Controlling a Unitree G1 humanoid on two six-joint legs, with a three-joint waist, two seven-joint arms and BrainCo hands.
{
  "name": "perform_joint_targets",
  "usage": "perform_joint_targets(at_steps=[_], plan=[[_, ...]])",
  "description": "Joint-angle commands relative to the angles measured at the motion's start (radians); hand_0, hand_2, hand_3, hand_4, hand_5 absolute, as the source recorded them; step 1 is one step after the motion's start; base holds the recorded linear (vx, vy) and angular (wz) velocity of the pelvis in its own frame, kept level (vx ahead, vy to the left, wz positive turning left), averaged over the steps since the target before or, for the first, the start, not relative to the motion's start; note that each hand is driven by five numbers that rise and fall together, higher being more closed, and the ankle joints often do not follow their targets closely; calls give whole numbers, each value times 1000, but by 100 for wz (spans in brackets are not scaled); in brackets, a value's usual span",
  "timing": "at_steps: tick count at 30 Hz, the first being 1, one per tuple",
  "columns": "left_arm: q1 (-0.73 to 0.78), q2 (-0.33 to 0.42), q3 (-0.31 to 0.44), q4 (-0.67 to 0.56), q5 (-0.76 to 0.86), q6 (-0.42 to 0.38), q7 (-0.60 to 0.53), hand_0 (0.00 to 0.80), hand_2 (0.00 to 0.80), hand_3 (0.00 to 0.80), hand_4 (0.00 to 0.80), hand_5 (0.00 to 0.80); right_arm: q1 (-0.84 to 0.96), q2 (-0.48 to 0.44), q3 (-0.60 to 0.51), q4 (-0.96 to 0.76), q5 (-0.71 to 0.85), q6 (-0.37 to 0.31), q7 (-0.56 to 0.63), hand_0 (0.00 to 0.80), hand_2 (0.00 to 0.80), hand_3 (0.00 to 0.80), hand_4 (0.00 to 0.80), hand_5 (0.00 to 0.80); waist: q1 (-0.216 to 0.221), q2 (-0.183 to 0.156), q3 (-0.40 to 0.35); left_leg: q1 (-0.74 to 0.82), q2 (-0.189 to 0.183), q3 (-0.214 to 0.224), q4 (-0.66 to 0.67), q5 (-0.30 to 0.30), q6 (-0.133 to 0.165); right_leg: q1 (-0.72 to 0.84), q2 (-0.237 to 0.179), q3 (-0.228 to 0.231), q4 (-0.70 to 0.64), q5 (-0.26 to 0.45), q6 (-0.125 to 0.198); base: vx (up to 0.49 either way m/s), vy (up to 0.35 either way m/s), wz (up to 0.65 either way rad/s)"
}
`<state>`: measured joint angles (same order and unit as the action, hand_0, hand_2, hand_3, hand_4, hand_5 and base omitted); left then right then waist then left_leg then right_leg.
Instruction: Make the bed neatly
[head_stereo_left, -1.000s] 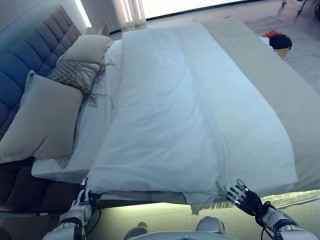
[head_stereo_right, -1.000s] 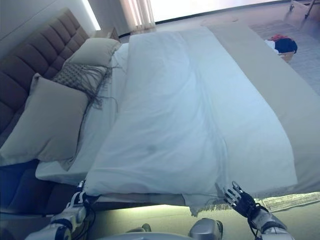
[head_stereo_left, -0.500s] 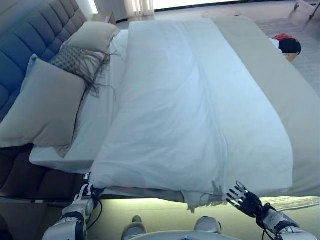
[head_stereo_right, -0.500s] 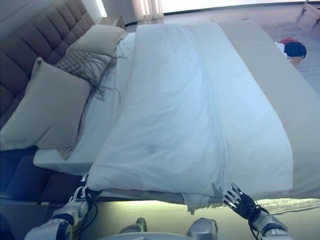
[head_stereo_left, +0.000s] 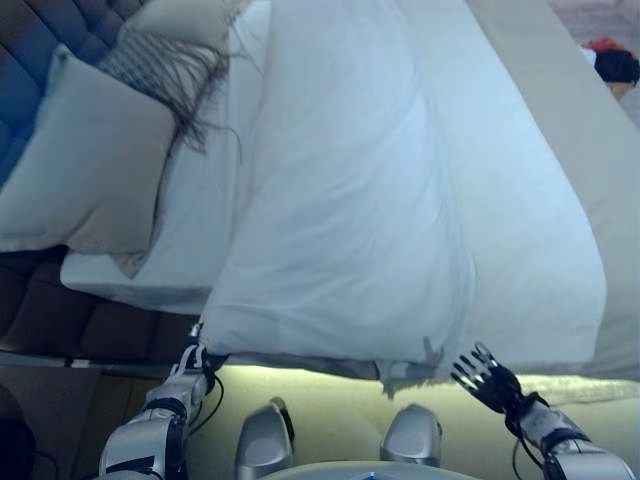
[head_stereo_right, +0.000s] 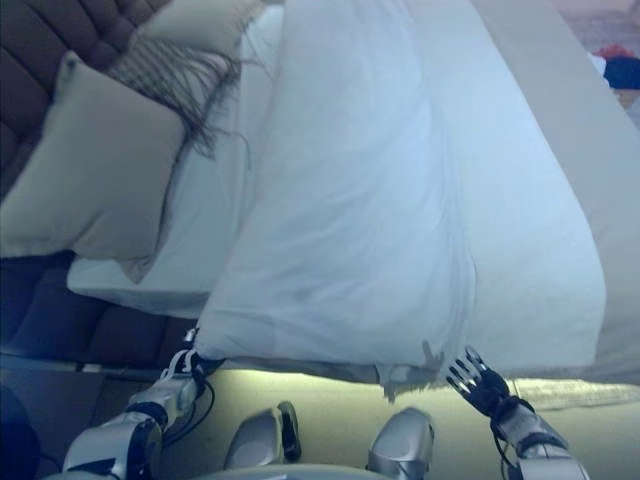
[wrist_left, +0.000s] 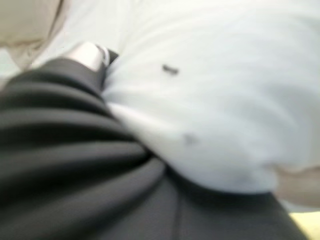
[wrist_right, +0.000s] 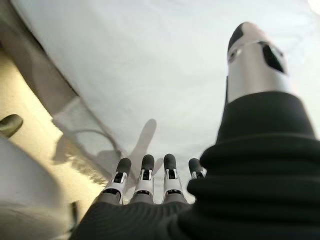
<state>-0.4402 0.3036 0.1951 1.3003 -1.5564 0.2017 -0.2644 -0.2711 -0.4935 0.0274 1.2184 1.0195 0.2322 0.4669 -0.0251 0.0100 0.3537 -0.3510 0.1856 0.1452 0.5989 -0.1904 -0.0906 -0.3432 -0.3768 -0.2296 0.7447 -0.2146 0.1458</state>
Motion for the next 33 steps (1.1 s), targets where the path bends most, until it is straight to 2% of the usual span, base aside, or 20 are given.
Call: perform_joint_targets(at_steps=[1, 4, 8, 16, 22, 23, 24, 26, 30, 33], plan=[[11, 103, -26, -32, -122, -123, 30, 800, 800, 800, 800, 800, -129, 23, 7, -2, 99, -35, -22, 0, 0, 0, 0, 0, 44, -23, 54, -139, -6, -33, 43, 12, -17, -150, 52, 65, 59, 8, 3, -393, 44, 35], [-46, 99, -50, -52, -151, -138, 55, 800, 800, 800, 800, 800, -185, -13, 24, -6, 106, -26, -25, 0, 0, 0, 0, 0, 42, -25, 83, -262, 1, -62, 127, 0, -19, -286, 56, 86, 155, -33, -22, -273, 79, 12], [-79, 107, -68, -73, -190, -135, 93, 800, 800, 800, 800, 800, -224, -55, 33, -32, 124, -24, -35, 0, 0, 0, 0, 0, 50, -41, 106, -408, 12, -107, 231, -35, -43, -421, 42, 108, 256, -69, -17, -153, 31, 8], [-114, 145, -89, -78, -168, -131, 113, 800, 800, 800, 800, 800, -282, -124, 45, -74, 192, -13, -13, 0, 0, 0, 0, 0, 74, -71, 91, -633, 29, -141, 403, -75, -47, -615, 28, 98, 408, -118, -19, -150, -18, 3], [-94, 203, -65, -49, -146, -105, 135, 800, 800, 800, 800, 800, -284, -149, 46, -103, 200, 14, -3, 0, 0, 0, 0, 0, 72, -63, 64, -676, 36, -141, 479, -106, -54, -659, 21, 107, 468, -156, -21, -26, 1, 1], [-89, 206, -61, -44, -142, -97, 132, 433, 433, 433, 433, 433, -285, -150, 46, -103, 198, 17, -4, 0, 0, 0, 0, 0, 71, -61, 61, -675, 37, -139, 482, -109, -55, -659, 20, 108, 471, -159, -21, 21, 39, 2], [-80, 210, -58, -35, -136, -77, 126, 0, 0, 0, 0, 0, -287, -149, 46, -102, 200, 19, -7, 0, 0, 0, 0, 0, 68, -55, 57, -672, 38, -136, 486, -111, -58, -658, 19, 110, 474, -162, -20, 0, 0, 0], [-58, 208, -56, -24, -115, -21, 96, 0, 0, 0, 0, 0, -282, -149, 43, -109, 208, 20, -10, 0, 0, 0, 0, 0, 64, -46, 48, -665, 42, -131, 489, -114, -61, -652, 18, 113, 475, -166, -20, 0, 0, 0], [7, 172, -66, -30, -83, 21, 7, 0, 0, 0, 0, 0, -257, -136, 38, -133, 208, 12, -10, 0, 0, 0, 0, 0, 58, -26, 36, -638, 44, -121, 485, -124, -66, -629, 16, 119, 464, -170, -16, 0, 0, 0], [73, 127, -100, -35, 18, 57, -73, 0, 0, 0, 0, 0, -223, -120, 31, -153, 210, -2, 1, 0, 0, 0, 0, 0, 58, -14, 27, -598, 46, -112, 467, -130, -68, -594, 17, 118, 437, -165, -14, 22, -16, 5]])
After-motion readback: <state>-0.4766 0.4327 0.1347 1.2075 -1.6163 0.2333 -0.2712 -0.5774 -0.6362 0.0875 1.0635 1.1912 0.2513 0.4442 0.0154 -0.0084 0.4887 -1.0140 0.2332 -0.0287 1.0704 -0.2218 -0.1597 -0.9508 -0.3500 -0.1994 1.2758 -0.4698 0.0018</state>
